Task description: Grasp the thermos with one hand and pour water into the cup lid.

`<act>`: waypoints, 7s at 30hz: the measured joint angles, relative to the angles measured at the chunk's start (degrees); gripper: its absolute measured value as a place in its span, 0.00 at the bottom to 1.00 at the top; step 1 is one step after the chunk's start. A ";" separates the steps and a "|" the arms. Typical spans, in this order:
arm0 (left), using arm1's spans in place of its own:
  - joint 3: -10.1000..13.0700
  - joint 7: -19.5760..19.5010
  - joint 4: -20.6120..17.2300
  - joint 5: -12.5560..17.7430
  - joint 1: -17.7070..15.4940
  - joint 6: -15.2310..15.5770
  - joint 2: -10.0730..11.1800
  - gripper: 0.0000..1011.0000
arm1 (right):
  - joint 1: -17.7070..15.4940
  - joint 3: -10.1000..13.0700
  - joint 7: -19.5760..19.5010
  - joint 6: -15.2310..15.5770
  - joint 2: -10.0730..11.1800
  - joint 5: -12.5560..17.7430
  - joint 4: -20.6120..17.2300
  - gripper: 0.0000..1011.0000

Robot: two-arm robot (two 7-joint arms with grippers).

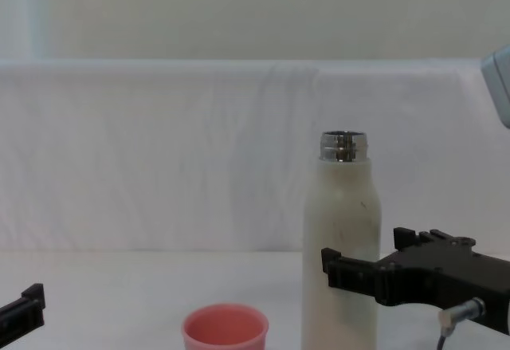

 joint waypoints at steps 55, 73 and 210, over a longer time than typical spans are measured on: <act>0.00 0.00 0.00 0.00 0.00 0.00 0.00 0.99 | 4.58 -0.48 -1.26 -1.29 -4.19 -0.33 5.96 0.99; 0.00 0.00 0.00 0.00 0.00 0.00 0.00 0.99 | 5.95 -0.54 -1.64 -1.46 -5.11 0.03 8.13 0.99; 0.00 0.00 0.00 0.00 0.00 0.00 0.00 0.99 | 5.62 -9.90 0.27 0.49 7.02 -38.27 -1.70 0.95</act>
